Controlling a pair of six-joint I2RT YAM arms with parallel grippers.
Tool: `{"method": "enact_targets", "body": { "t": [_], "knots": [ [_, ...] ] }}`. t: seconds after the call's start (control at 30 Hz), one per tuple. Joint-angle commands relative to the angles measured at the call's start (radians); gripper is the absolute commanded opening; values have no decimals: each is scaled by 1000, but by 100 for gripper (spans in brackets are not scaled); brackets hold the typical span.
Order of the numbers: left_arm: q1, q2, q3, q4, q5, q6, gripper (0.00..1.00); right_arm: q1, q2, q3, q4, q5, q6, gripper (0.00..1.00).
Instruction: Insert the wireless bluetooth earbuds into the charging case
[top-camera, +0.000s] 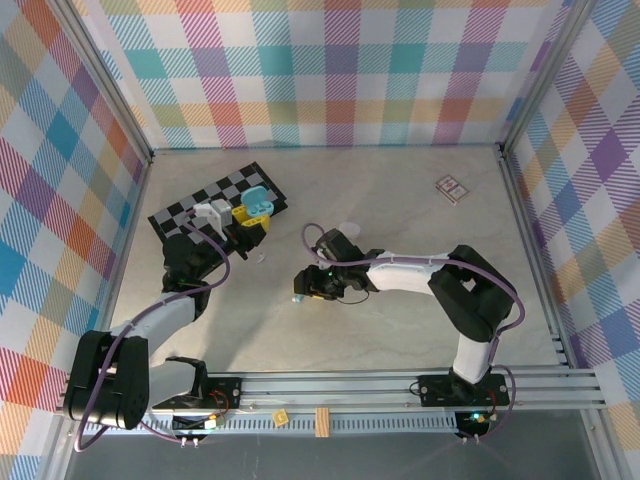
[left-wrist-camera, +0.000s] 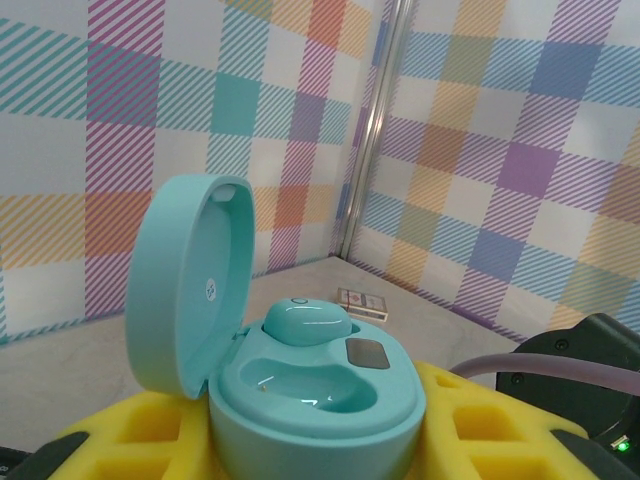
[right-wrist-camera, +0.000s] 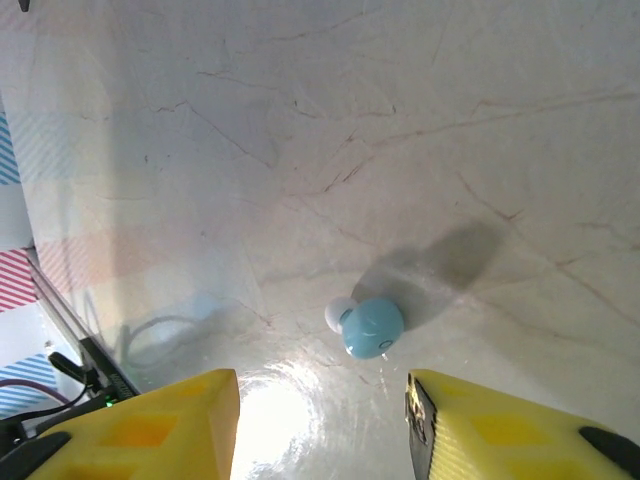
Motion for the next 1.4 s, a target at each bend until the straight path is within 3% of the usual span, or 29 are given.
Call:
{"method": "enact_targets", "body": {
  "t": [0.0, 1.0, 1.23, 1.37],
  "knots": [
    [12, -19, 10, 18, 0, 21, 37, 5, 21, 13, -6, -41, 73, 48],
    [12, -8, 14, 32, 9, 10, 37, 4, 196, 128, 38, -136, 38, 33],
    [12, -7, 15, 32, 10, 9, 37, 4, 235, 173, -25, -129, 24, 32],
    [12, -8, 14, 33, 8, 9, 37, 4, 255, 196, -57, -127, 13, 26]
  ]
}}
